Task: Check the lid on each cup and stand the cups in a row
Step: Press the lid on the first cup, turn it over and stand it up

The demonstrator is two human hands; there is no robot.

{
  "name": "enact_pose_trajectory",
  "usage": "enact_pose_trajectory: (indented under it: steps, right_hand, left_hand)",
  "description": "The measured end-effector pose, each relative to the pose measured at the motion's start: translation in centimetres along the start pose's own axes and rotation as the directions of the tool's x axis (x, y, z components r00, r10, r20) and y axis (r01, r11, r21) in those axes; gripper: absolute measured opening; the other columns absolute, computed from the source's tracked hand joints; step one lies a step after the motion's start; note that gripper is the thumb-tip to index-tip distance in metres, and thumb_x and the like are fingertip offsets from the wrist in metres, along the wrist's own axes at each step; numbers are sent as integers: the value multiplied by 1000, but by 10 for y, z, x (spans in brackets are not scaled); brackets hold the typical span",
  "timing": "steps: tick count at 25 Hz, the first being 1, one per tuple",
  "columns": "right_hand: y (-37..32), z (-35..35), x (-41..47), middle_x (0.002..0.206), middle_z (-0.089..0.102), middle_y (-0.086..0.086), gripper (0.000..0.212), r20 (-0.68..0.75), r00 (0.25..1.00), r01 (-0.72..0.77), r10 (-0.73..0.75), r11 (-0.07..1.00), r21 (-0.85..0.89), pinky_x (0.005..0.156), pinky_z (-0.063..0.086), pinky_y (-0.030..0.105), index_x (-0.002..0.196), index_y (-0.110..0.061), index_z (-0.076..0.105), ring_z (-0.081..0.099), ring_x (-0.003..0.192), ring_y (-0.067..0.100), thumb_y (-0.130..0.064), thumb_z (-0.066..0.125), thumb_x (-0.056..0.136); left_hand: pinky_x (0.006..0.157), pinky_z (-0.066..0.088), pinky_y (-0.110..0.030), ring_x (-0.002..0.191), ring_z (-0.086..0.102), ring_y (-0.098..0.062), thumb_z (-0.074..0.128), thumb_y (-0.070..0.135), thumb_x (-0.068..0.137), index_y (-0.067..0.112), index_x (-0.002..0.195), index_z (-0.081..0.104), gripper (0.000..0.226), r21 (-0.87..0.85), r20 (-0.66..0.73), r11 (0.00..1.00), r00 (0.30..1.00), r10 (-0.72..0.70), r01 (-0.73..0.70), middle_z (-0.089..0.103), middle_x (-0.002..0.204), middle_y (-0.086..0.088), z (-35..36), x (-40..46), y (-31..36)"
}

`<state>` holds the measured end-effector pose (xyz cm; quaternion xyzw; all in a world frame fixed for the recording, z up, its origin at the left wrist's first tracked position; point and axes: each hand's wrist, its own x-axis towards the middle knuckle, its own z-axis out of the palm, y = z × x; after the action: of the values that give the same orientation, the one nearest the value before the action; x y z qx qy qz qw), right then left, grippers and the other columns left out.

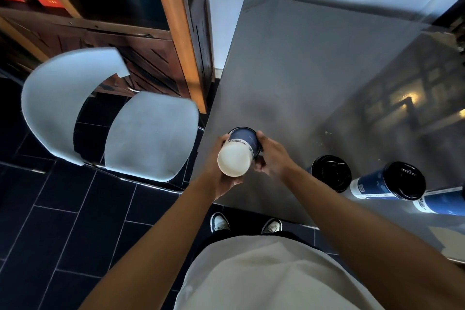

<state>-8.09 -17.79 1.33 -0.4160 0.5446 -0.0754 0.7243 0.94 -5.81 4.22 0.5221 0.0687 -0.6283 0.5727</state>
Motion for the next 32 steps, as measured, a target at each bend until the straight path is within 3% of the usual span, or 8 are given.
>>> enact_pose_trajectory:
  steps: [3, 6, 9, 13, 17, 24, 30, 32]
  right_hand:
    - [-3, 5, -7, 81, 59, 9, 33, 7, 998, -59, 58, 990, 131, 74, 44, 40, 92, -14, 63, 53, 67, 21, -42, 50, 103]
    - [-6, 5, -7, 112, 68, 23, 45, 16, 998, -69, 67, 982, 174, 75, 49, 37, 127, -2, 61, 58, 79, 23, -39, 48, 105]
    - [-9, 3, -5, 132, 64, 25, 51, 21, 999, -52, 49, 981, 187, 98, 50, 49, 138, 1, 55, 61, 96, 31, -38, 47, 105]
    - [-10, -4, -2, 102, 64, 19, 36, 16, 1000, 20, -21, 997, 74, 82, 49, 48, 110, -8, 65, 59, 88, 34, -41, 54, 101]
    - [-8, -5, 1, 75, 64, 9, 35, -46, 984, 157, -171, 962, -224, 52, 42, 31, 77, -18, 67, 57, 67, 28, -48, 63, 93]
    - [-5, 1, -2, 86, 66, 17, 50, -27, 996, 84, -88, 989, -122, 72, 54, 45, 83, -17, 68, 63, 76, 32, -62, 48, 92]
    - [-9, -6, -3, 83, 65, 14, 49, -36, 988, 140, -150, 970, -200, 57, 48, 28, 85, -17, 64, 61, 75, 29, -53, 38, 104]
    - [-14, -8, -5, 82, 60, 16, 44, -31, 988, 140, -151, 962, -235, 53, 41, 28, 87, -16, 61, 56, 71, 29, -51, 40, 104]
  left_hand:
    - [40, 44, -19, 47, 61, -18, 41, 58, 98, 16, 100, 65, 49, -14, -31, 1000, 999, 21, -22, 67, 73, -7, 4, -1, -4]
    - [47, 45, -21, 49, 64, -16, 39, 57, 99, 19, 89, 68, 49, 15, -45, 999, 998, 41, -40, 71, 66, -3, 10, -2, -4]
    - [52, 47, -22, 57, 68, -16, 41, 59, 96, 20, 92, 69, 49, 89, -75, 996, 997, -4, 10, 73, 74, -2, 13, -3, -2]
    - [57, 39, -27, 67, 56, -21, 39, 71, 88, 19, 91, 69, 60, 255, -87, 964, 994, -62, 82, 67, 82, -8, 7, -4, -2]
    - [79, 50, -39, 78, 70, -24, 50, 81, 81, 21, 103, 74, 69, 261, -40, 960, 995, -94, 101, 76, 88, -6, 9, -8, 3]
    - [47, 51, -24, 65, 67, -22, 42, 63, 95, 13, 103, 67, 56, -68, 53, 996, 997, -50, 53, 72, 76, -7, 19, -13, 4]
    - [46, 40, -18, 49, 62, -18, 40, 60, 92, 21, 69, 79, 60, 55, 33, 996, 997, -71, 69, 69, 66, -3, 22, -15, 9]
    - [44, 33, -17, 49, 58, -20, 38, 58, 92, 17, 78, 76, 58, 145, 3, 986, 997, -83, 82, 67, 67, -5, 19, -14, 11]
